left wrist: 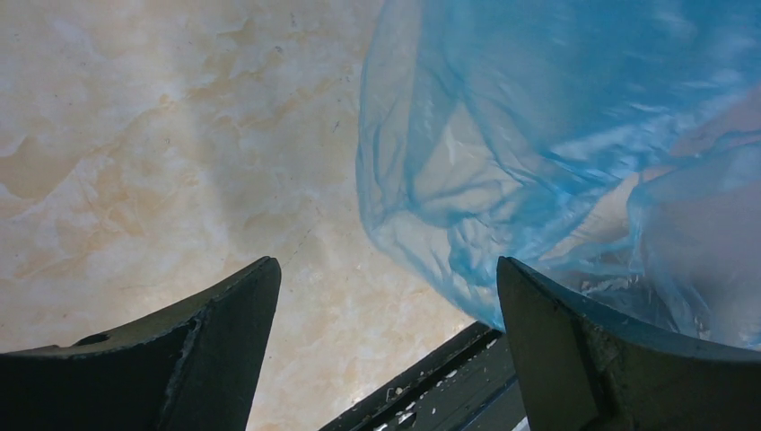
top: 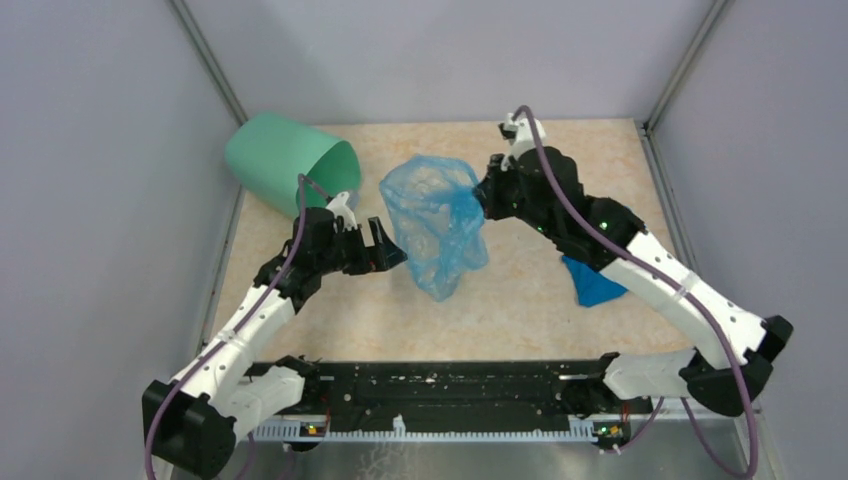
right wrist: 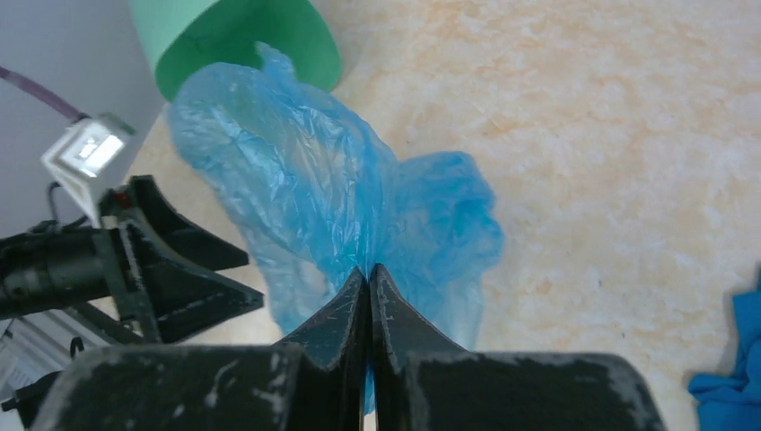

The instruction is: Put the trash bags into the trash bin

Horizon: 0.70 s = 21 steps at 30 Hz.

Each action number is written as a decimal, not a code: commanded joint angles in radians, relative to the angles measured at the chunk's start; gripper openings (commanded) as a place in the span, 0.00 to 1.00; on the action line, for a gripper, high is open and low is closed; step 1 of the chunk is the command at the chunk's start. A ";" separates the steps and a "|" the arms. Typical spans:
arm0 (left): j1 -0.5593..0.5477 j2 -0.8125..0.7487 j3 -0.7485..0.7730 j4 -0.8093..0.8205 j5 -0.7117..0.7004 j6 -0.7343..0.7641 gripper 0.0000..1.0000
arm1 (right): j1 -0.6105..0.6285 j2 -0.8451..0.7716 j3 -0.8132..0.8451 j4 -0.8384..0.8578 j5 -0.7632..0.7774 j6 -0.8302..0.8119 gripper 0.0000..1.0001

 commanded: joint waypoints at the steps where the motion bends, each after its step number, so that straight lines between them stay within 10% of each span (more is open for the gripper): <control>1: 0.005 -0.006 0.027 0.072 0.013 -0.005 0.95 | -0.121 -0.120 -0.202 0.049 -0.124 0.096 0.00; 11: 0.004 0.069 -0.059 0.223 0.142 -0.030 0.82 | -0.215 -0.242 -0.647 0.157 -0.171 0.272 0.01; 21: 0.002 0.104 -0.126 0.249 0.160 -0.019 0.72 | -0.214 -0.287 -0.743 0.159 -0.139 0.283 0.04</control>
